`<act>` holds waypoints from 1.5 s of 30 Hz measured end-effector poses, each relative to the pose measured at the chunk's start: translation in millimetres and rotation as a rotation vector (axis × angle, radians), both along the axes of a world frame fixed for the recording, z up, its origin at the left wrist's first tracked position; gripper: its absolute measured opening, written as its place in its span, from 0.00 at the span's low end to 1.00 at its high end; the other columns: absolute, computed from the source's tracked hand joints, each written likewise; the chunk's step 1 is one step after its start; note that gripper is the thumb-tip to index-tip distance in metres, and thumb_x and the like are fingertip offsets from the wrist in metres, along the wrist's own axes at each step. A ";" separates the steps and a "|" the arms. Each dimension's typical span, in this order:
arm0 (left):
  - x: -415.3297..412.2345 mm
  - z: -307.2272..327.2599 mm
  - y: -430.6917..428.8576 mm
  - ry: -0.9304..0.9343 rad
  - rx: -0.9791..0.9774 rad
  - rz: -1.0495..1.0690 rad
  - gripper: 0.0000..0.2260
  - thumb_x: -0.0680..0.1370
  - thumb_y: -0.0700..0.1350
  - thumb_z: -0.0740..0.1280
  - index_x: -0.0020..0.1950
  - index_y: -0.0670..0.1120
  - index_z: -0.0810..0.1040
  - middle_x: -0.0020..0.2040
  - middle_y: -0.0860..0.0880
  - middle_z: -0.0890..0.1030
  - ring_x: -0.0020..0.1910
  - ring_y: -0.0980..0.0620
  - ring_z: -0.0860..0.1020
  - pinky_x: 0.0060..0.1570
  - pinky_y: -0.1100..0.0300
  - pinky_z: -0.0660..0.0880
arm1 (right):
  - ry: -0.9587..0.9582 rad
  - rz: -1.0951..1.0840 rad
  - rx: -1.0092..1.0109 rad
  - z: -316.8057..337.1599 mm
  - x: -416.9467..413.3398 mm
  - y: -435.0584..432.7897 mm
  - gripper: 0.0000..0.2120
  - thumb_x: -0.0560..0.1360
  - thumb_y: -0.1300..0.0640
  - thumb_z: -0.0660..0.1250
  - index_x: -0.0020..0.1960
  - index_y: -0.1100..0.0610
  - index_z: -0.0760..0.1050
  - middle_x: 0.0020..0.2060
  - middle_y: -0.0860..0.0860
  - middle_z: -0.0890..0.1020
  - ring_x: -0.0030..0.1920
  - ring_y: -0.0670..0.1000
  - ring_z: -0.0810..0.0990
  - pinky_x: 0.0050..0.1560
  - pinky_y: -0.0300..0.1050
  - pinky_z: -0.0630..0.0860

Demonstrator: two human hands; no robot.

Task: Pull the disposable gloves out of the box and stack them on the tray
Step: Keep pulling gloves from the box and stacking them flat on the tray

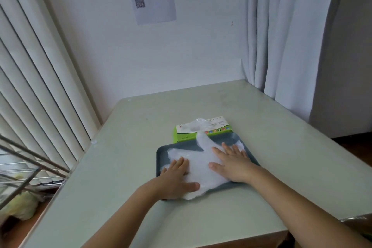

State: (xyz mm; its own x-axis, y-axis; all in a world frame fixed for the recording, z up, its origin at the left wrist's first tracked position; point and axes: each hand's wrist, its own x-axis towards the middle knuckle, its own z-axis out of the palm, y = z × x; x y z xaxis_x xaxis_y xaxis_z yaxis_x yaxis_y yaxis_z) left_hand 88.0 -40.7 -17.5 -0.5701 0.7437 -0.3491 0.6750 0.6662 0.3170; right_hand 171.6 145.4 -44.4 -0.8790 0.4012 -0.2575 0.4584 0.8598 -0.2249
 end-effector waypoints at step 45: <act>-129.6 -2.6 95.6 -0.047 0.574 0.184 0.20 0.72 0.46 0.74 0.63 0.46 0.78 0.57 0.51 0.80 0.54 0.55 0.76 0.51 0.68 0.68 | 0.799 -0.163 -0.374 83.1 -111.8 56.9 0.04 0.72 0.59 0.73 0.45 0.59 0.84 0.39 0.49 0.84 0.40 0.45 0.80 0.40 0.31 0.71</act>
